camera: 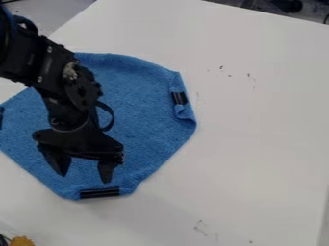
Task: Fold the cloth from bottom right to top left
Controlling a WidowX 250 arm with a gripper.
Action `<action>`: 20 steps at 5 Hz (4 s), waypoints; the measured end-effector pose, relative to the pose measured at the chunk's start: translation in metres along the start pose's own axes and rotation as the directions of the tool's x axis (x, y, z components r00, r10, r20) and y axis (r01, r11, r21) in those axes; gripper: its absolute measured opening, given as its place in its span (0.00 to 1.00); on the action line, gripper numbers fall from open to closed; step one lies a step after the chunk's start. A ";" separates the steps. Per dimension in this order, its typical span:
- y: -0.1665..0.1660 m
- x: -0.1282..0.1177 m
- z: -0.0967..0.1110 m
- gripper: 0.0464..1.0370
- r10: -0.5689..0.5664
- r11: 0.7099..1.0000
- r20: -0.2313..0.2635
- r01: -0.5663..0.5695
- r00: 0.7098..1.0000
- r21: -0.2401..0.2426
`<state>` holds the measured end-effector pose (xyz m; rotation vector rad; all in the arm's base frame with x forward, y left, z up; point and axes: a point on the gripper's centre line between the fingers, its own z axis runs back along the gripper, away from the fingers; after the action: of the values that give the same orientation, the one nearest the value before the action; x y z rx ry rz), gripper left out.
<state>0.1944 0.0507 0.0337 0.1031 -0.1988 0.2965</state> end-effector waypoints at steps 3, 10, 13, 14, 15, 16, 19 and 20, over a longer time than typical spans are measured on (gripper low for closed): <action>-0.020 -0.016 -0.015 0.96 0.003 0.998 -0.083 -0.008 0.997 -0.062; -0.024 0.006 -0.016 0.43 -0.050 0.998 -0.065 0.052 0.997 0.040; -0.010 0.038 0.015 0.03 -0.044 0.991 -0.101 0.056 0.994 0.120; -0.012 0.033 0.010 0.18 -0.013 0.996 -0.104 0.023 0.994 0.088; -0.023 0.012 -0.003 0.45 0.022 0.999 -0.086 -0.018 0.996 0.041; -0.041 0.009 -0.009 0.76 0.030 0.999 -0.062 -0.032 0.998 -0.033; -0.058 0.001 -0.018 0.93 -0.025 0.997 -0.097 0.017 0.995 -0.073; -0.057 0.001 -0.026 0.65 -0.019 0.997 -0.118 0.010 0.993 -0.077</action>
<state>0.2171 -0.0001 0.0046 0.0107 -0.0910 0.2797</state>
